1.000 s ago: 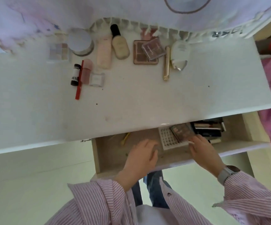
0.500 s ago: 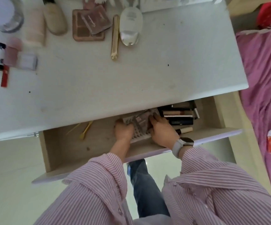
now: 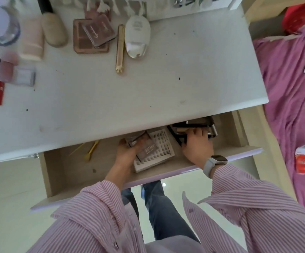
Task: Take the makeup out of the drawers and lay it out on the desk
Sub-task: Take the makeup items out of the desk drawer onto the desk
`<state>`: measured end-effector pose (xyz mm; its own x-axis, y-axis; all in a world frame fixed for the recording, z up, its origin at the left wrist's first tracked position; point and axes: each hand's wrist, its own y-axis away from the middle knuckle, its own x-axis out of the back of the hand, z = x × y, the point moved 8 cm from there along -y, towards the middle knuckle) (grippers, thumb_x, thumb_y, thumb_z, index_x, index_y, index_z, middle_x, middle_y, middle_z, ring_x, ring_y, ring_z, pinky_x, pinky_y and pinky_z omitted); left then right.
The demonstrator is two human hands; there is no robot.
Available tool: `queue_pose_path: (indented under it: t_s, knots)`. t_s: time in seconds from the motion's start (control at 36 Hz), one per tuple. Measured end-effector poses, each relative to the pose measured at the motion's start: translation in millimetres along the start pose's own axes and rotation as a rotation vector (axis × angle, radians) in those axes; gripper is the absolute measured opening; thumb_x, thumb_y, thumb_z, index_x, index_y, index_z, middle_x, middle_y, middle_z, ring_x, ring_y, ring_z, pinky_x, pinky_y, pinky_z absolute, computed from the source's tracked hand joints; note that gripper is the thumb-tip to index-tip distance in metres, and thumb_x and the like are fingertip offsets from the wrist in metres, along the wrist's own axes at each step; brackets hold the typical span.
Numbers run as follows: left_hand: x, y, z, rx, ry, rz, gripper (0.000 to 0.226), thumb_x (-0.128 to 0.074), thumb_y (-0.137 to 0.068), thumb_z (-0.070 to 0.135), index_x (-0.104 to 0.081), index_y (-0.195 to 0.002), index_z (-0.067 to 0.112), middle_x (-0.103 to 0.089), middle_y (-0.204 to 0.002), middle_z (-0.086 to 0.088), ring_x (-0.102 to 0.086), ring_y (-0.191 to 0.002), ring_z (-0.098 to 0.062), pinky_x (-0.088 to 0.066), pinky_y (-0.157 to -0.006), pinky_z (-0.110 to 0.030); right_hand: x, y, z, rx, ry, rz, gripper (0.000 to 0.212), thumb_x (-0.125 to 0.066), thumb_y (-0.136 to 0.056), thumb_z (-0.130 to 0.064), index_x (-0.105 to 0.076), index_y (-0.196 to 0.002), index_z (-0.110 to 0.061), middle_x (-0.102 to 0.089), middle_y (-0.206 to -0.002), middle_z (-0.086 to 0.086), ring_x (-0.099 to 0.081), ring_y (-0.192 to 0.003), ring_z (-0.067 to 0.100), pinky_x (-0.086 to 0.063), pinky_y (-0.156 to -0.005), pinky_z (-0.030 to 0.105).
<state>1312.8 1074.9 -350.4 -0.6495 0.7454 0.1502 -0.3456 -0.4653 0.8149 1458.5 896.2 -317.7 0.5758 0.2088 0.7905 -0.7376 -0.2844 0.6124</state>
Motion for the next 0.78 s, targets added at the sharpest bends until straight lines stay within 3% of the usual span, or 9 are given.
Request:
queue_pose_path:
  t_s: [0.06, 0.14, 0.22, 0.33, 0.5, 0.64, 0.78]
  knots:
    - [9.0, 3.1, -0.7, 0.006, -0.029, 0.018, 0.031, -0.074, -0.078, 0.021, -0.058, -0.103, 0.014, -0.066, -0.107, -0.011, -0.065, -0.097, -0.028, -0.051, -0.09, -0.047, -7.9, -4.7, 5.6, -0.066, 0.019, -0.09, 0.059, -0.056, -0.086, -0.031, -0.031, -0.136, -0.012, -0.031, -0.138, 0.014, -0.027, -0.129, 0.034, -0.041, -0.092, 0.047]
    - [24.3, 4.8, -4.8, 0.007, -0.036, 0.056, 0.038, -0.072, -0.08, 0.018, -0.057, -0.115, 0.009, -0.067, -0.108, -0.01, -0.065, -0.096, -0.026, -0.051, -0.09, -0.047, -17.8, -11.0, 6.4, -0.109, 0.022, -0.146, 0.071, -0.064, -0.082, -0.038, -0.025, -0.136, -0.014, -0.023, -0.14, 0.012, -0.021, -0.131, 0.035, -0.046, -0.089, 0.049]
    - [34.4, 7.0, -4.5, -0.01, -0.03, 0.073, 0.039, -0.071, -0.081, 0.016, -0.057, -0.116, 0.007, -0.067, -0.108, -0.008, -0.065, -0.096, -0.025, -0.053, -0.087, -0.042, -26.0, -13.8, -1.4, -0.09, 0.123, -0.158, 0.06, -0.057, -0.088, -0.029, -0.025, -0.135, -0.012, -0.024, -0.14, 0.013, -0.02, -0.131, 0.038, -0.047, -0.087, 0.05]
    - [41.5, 9.8, 1.3, -0.051, -0.099, 0.096, 0.033, -0.066, -0.085, 0.016, -0.056, -0.114, 0.005, -0.064, -0.105, -0.006, -0.059, -0.085, -0.017, -0.045, -0.063, -0.021, -28.7, -15.0, -8.5, -0.089, 0.185, -0.169, 0.045, -0.044, -0.094, -0.015, -0.028, -0.135, -0.007, -0.026, -0.141, 0.019, -0.024, -0.131, 0.037, -0.048, -0.085, 0.049]
    - [44.1, 16.4, 4.6, -0.059, -0.098, 0.075, 0.024, -0.066, -0.085, 0.013, -0.054, -0.106, 0.014, -0.064, -0.104, -0.005, -0.061, -0.095, -0.022, -0.05, -0.083, -0.034, -38.7, -15.3, -19.0, 0.007, 0.285, -0.297, 0.044, -0.033, -0.095, -0.007, -0.03, -0.139, -0.008, -0.028, -0.143, 0.013, -0.024, -0.132, 0.038, -0.043, -0.092, 0.056]
    - [56.5, 19.7, 7.3, -0.093, -0.121, 0.084, 0.034, -0.068, -0.084, 0.015, -0.056, -0.115, 0.009, -0.066, -0.106, -0.004, -0.063, -0.096, -0.021, -0.051, -0.083, -0.034, -32.9, -17.9, -18.7, 0.052, 0.344, -0.265, 0.04, -0.03, -0.095, -0.008, -0.039, -0.134, -0.011, -0.04, -0.14, 0.009, -0.038, -0.127, 0.029, -0.042, -0.089, 0.044]
    - [61.4, 25.4, 10.4, -0.095, -0.089, 0.088, 0.019, -0.065, -0.085, 0.009, -0.057, -0.1, 0.017, -0.064, -0.1, -0.003, -0.062, -0.094, -0.021, -0.05, -0.087, -0.036, -30.3, -17.5, -23.2, 0.115, 0.409, -0.258, 0.04, -0.029, -0.096, -0.007, -0.041, -0.134, -0.007, -0.043, -0.137, 0.01, -0.043, -0.125, 0.028, -0.043, -0.091, 0.043]
